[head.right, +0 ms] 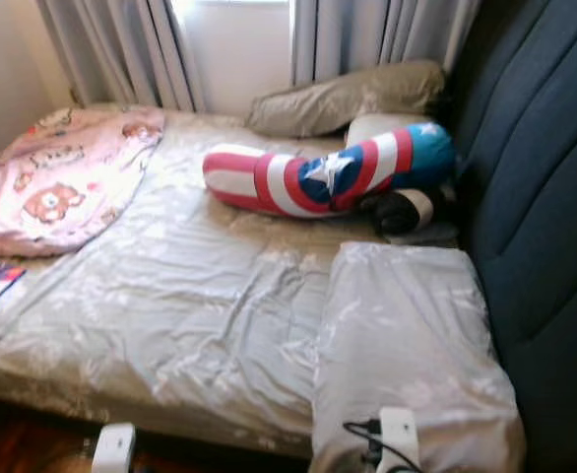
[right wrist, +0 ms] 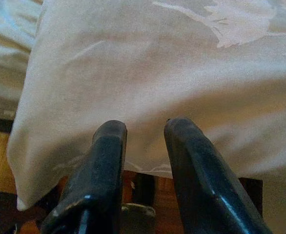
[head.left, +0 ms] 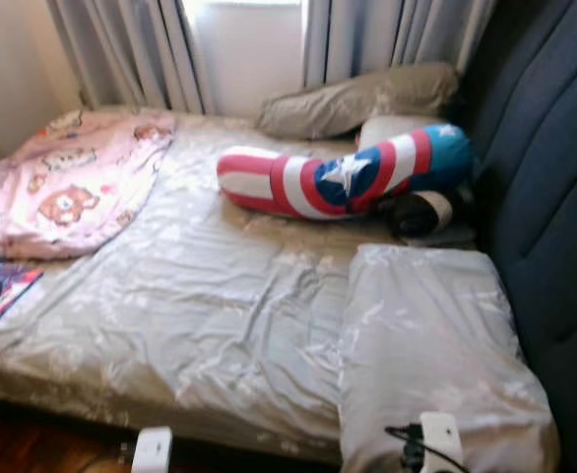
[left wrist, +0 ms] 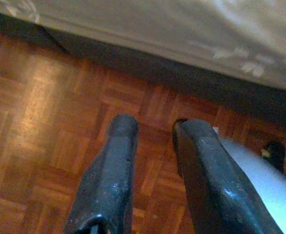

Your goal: Clean up the room

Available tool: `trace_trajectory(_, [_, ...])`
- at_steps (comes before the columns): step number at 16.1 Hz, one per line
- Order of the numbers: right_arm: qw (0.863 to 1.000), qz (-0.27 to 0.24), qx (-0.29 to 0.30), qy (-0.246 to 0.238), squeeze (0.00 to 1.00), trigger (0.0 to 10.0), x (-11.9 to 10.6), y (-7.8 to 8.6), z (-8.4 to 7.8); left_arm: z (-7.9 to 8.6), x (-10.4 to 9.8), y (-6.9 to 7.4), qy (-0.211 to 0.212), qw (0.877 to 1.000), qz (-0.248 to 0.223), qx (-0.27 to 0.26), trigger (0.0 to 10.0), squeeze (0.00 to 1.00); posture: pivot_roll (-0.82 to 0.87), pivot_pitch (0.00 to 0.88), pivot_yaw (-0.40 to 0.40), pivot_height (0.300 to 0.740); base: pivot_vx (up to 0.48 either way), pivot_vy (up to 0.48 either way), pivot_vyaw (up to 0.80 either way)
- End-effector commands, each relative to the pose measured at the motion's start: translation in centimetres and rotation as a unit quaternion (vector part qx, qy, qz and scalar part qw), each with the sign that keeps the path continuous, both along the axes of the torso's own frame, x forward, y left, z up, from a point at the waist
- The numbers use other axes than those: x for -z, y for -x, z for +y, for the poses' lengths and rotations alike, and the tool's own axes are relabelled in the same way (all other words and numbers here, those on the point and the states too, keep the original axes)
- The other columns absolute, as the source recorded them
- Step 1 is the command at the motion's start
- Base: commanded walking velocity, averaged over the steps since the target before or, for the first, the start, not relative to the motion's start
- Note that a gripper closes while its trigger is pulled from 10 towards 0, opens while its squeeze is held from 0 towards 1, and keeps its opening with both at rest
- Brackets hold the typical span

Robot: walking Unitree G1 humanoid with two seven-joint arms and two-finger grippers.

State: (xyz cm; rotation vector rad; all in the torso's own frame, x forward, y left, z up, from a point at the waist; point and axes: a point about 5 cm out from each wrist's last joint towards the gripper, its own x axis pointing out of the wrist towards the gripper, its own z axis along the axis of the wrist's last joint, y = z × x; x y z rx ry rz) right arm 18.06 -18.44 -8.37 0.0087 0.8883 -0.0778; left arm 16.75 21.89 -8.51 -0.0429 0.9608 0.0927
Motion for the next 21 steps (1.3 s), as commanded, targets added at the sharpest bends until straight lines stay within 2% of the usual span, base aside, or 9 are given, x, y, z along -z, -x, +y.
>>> trace_trajectory(1, [1.0, -0.006, -0.002, -0.006, 0.0, 10.0, -0.1, -0.4, 0.6, 0.4, -0.1, 0.0, -0.006, 1.0, 0.005, 0.001, 10.0, 0.0, -0.02, 0.0, 0.013, 0.74, 0.0, 0.48, 0.0])
trace_trajectory(9, [1.0, -0.005, 0.012, -0.011, 0.0, 10.0, -0.1, -0.4, 0.8, -0.3, -0.1, -0.4, -0.004, 1.0, 0.001, 0.01, 10.0, 0.0, -0.02, 0.0, 0.025, 0.74, 0.0, 0.48, 0.0])
trace_trajectory(17, [1.0, -0.002, 0.009, -0.013, 0.0, 10.0, 0.0, -0.3, 0.9, 1.1, -0.2, 0.0, -0.011, 1.0, 0.003, 0.008, 10.0, 0.0, -0.02, 0.0, 0.028, 0.74, 0.0, 0.48, 0.0])
trace_trajectory(19, [1.0, -0.002, 0.009, -0.015, 0.0, 10.0, 0.0, -0.4, 1.0, 0.8, -0.2, -0.1, -0.011, 1.0, 0.003, 0.01, 10.0, 0.0, -0.02, 0.0, 0.031, 0.74, 0.0, 0.48, 0.0])
trace_trajectory(20, [1.0, -0.001, 0.007, -0.016, 0.0, 10.0, 0.0, -0.4, 1.1, -0.1, -0.1, -0.4, -0.007, 1.0, 0.002, 0.013, 10.0, 0.0, -0.01, 0.0, 0.029, 0.74, 0.0, 0.48, 0.0])
trace_trajectory(21, [1.0, -0.001, 0.007, -0.016, 0.0, 10.0, 0.0, -0.4, 1.1, -0.2, -0.1, -0.5, -0.006, 1.0, 0.002, 0.014, 10.0, 0.0, -0.01, 0.0, 0.027, 0.74, 0.0, 0.48, 0.0])
